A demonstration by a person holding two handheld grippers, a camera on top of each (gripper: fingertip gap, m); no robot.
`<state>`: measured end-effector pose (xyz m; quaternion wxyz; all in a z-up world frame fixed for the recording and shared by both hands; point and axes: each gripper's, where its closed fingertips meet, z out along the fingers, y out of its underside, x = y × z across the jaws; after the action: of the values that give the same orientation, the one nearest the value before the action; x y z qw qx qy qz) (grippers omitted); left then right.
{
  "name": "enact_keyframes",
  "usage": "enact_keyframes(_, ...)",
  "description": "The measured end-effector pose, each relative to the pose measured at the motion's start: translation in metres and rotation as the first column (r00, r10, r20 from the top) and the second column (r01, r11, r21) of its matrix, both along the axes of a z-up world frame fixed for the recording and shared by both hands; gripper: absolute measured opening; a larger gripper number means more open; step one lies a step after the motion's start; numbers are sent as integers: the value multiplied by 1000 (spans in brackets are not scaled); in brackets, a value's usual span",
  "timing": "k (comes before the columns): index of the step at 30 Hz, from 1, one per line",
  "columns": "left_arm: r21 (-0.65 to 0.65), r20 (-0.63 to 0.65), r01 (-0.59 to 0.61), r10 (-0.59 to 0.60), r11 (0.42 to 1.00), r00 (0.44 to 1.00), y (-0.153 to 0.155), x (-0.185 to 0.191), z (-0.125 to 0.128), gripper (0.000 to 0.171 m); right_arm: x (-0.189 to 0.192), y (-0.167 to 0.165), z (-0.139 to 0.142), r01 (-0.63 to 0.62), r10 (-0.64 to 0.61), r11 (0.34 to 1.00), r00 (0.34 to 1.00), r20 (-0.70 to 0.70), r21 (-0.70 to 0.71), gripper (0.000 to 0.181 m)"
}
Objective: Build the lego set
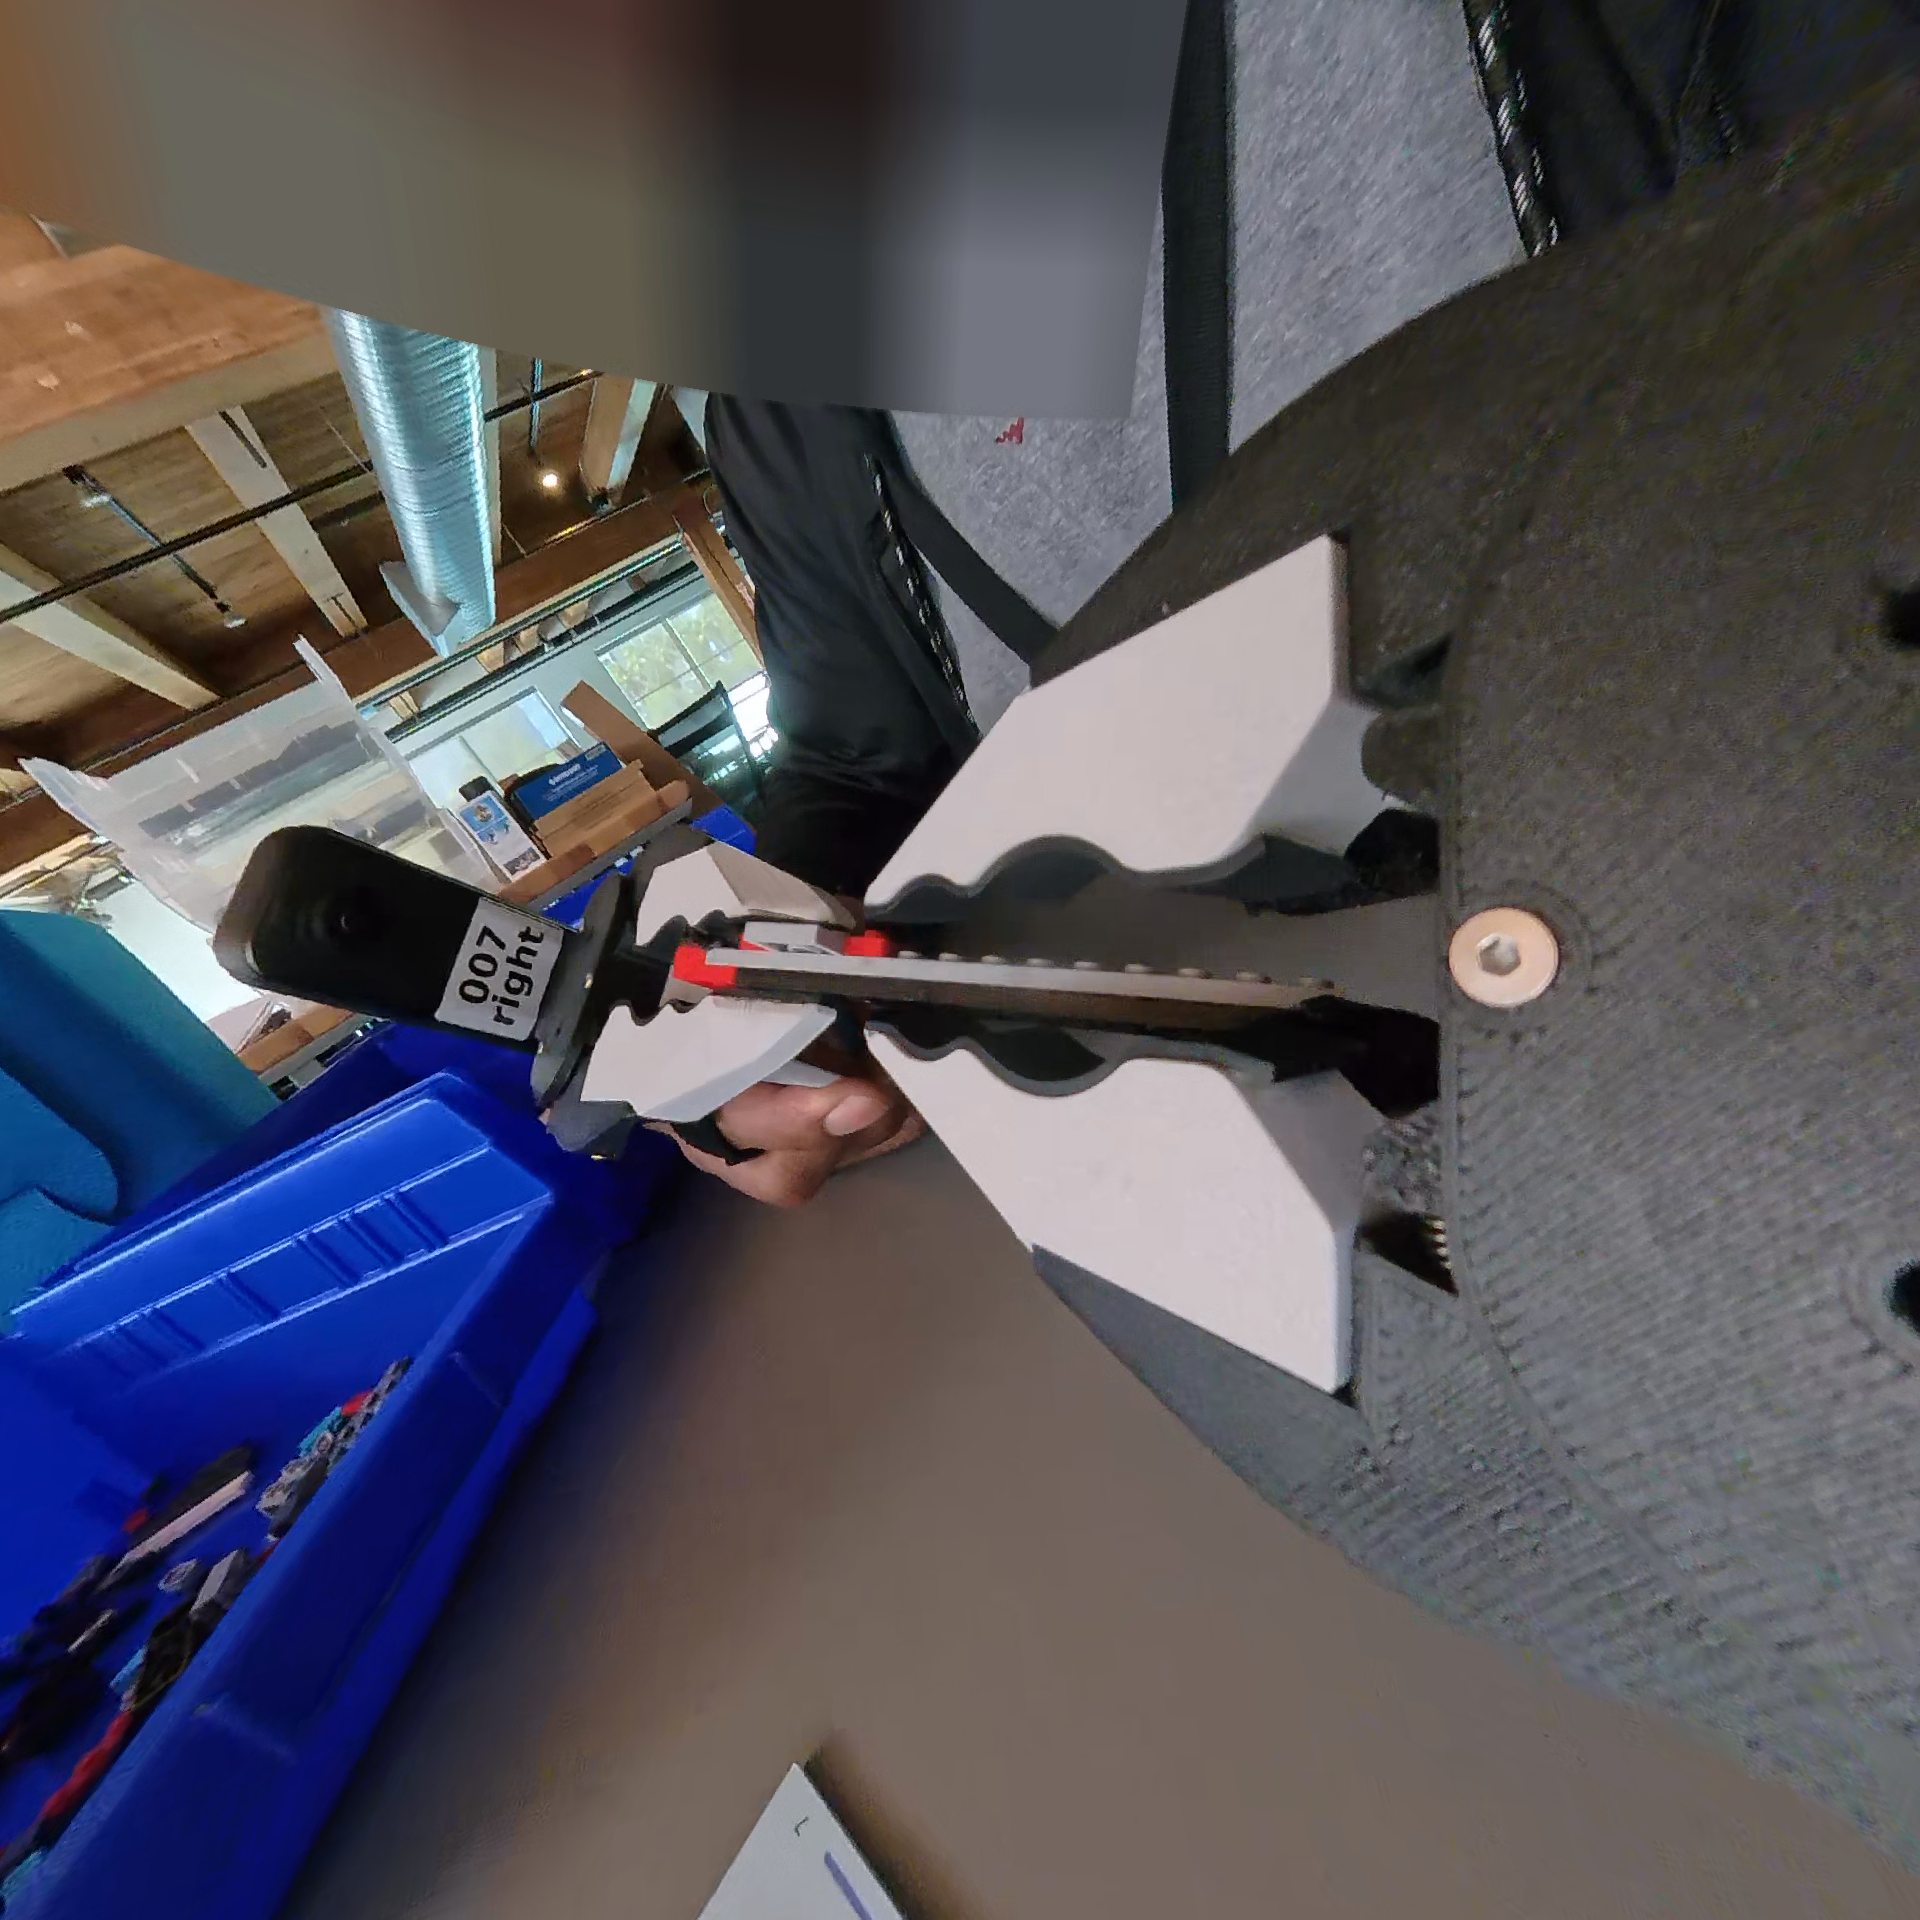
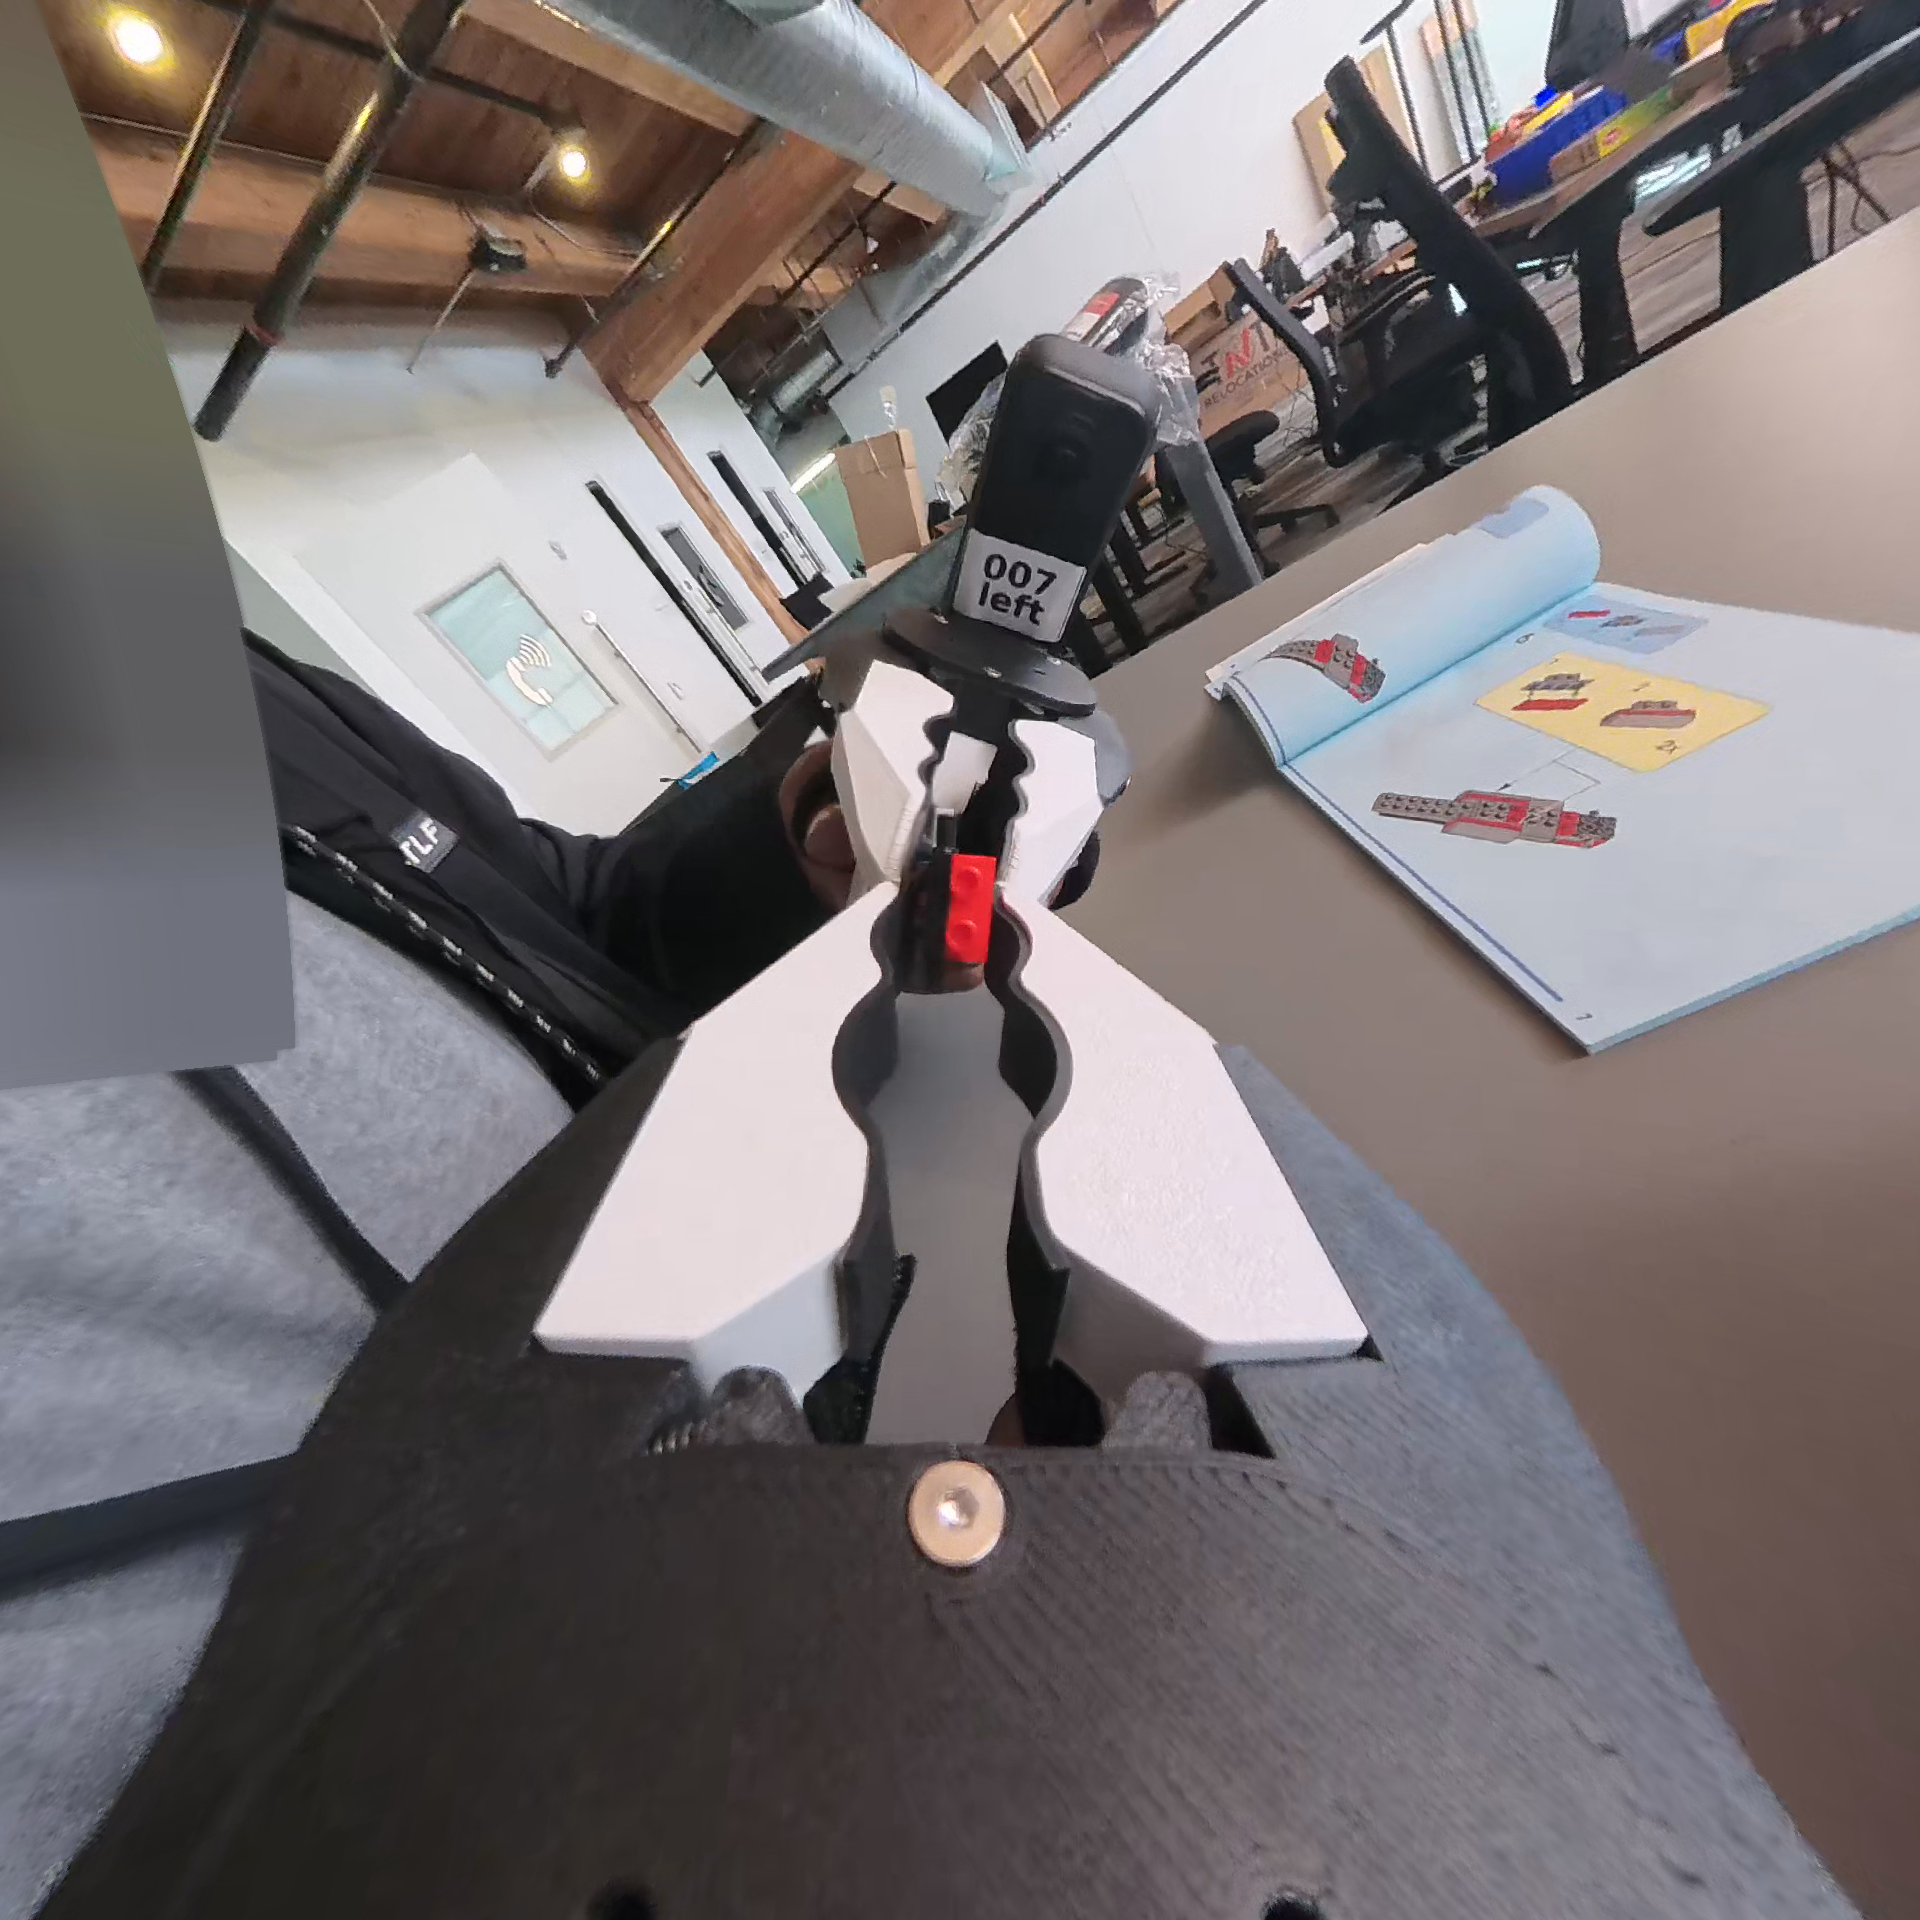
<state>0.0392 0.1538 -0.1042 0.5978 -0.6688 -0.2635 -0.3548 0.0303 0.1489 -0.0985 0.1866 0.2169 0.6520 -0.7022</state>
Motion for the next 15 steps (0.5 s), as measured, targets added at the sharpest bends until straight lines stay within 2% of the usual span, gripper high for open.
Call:
enact_keyframes(10,7,-58,-25,25,1000,998,-1,-3,-4,11,-4,-1,-3,17,-18,1000,1000,11,18,18)
enact_keyframes(15,-25,-42,-108,107,994,993,-13,-12,-11,11,-13,0,-16,76,-70,988,996,-51,133,29)
